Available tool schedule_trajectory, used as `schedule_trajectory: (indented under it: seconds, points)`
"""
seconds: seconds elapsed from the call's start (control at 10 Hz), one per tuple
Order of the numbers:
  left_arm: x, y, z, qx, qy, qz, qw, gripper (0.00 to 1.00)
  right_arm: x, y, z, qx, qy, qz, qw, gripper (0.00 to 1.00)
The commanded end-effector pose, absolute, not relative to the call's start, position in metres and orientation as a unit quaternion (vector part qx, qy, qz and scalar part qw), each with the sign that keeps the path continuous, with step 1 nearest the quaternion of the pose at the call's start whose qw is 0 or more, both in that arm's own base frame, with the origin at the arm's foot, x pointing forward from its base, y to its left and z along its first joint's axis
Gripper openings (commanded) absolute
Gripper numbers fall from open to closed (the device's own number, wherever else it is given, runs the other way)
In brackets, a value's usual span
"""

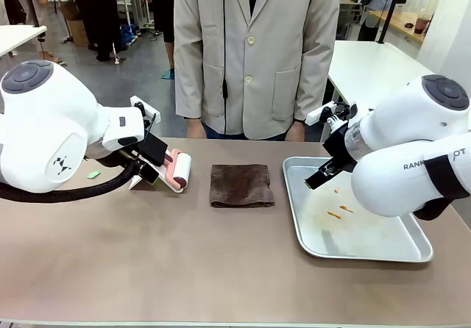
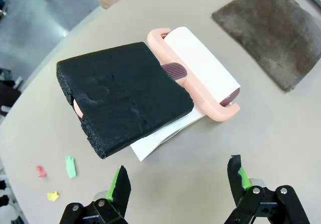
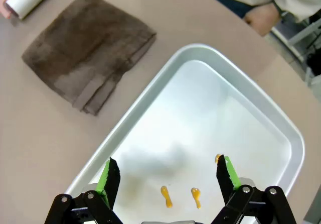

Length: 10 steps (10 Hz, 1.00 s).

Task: Clean the surface of the table.
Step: Hold the Lint Roller with your left hand and the towel with your right hand.

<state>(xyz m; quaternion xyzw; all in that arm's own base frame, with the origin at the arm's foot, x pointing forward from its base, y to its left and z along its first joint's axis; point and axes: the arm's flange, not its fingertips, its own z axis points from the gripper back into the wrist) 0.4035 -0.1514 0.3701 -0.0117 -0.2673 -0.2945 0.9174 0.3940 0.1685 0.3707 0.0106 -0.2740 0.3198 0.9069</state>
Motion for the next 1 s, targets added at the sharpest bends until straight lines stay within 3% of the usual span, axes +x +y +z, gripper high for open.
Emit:
schedule_trajectory:
  seconds: [0.0,0.3,0.6,0.9]
  points:
    - [0.399,-0.149,0.373,-0.027,-0.270,-0.303,0.914,1.00,0.394,0.170,0.375,0.029,-0.261,0.309,0.914,1.00]
    - [0.377,-0.153,0.404,-0.062,-0.160,-0.314,0.934,1.00,0.386,0.166,0.410,0.097,-0.166,0.234,0.953,1.00]
    - [0.352,-0.123,0.449,-0.133,-0.160,-0.258,0.944,1.00,0.368,0.141,0.448,0.161,-0.122,0.158,0.966,1.00]
    - [0.338,-0.073,0.487,-0.311,-0.163,-0.226,0.909,1.00,0.342,0.087,0.472,0.350,-0.105,0.108,0.924,1.00]
